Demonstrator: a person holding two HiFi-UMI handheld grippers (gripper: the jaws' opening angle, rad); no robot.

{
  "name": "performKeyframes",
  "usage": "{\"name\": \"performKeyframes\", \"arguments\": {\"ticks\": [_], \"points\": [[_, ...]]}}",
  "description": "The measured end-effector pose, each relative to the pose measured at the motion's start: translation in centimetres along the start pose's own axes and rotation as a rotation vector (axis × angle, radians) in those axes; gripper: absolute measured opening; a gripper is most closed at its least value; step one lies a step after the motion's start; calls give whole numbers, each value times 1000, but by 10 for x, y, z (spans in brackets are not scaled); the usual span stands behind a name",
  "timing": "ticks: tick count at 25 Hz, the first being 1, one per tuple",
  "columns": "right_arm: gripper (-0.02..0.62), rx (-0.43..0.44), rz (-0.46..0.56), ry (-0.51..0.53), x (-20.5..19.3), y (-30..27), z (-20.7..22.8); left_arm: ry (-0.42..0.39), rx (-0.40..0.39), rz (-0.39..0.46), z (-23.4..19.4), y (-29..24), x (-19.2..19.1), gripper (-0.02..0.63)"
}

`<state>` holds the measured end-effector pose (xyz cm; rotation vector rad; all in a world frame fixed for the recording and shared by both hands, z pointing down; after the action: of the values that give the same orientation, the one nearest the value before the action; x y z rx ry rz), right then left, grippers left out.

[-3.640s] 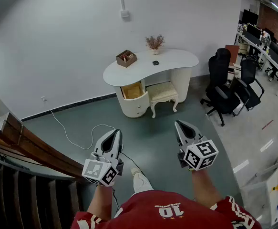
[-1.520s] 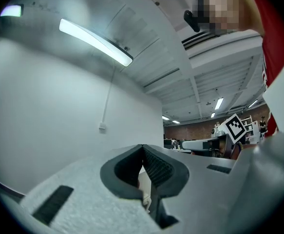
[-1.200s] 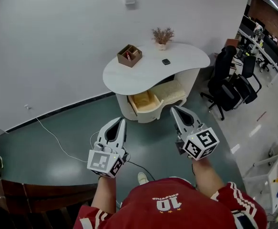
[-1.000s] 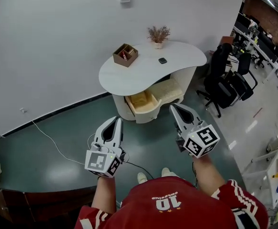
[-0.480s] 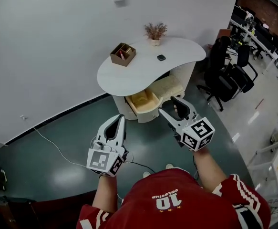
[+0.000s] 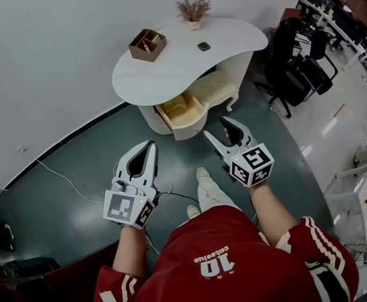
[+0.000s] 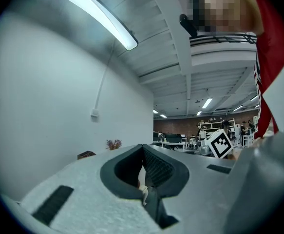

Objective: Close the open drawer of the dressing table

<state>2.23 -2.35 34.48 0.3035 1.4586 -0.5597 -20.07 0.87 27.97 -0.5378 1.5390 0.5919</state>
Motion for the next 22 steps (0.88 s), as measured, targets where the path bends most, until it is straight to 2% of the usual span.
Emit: {"name": "performKeyframes", "arguments": {"ticks": [5, 15, 19, 22], "points": [[236, -12, -72, 1, -38, -24, 26, -3, -9, -45, -5, -28, -15, 2], [235, -10, -245, -3, -138, -92, 79, -12, 9, -169, -42, -101, -79, 2], [227, -1, -313, -35, -176, -113, 95, 22, 18, -218, -51, -127, -106, 2], [225, 14, -359, -102, -204, -129, 105, 77, 0, -241, -54, -144, -124, 2]]}}
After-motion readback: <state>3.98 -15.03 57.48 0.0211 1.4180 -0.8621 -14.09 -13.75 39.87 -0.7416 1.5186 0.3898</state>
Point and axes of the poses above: the fingertips, and each gripper's own axes: y backward along the fingers, z to its right, x out of its top, the point moved 5 cm from there along y, backward along the fingers
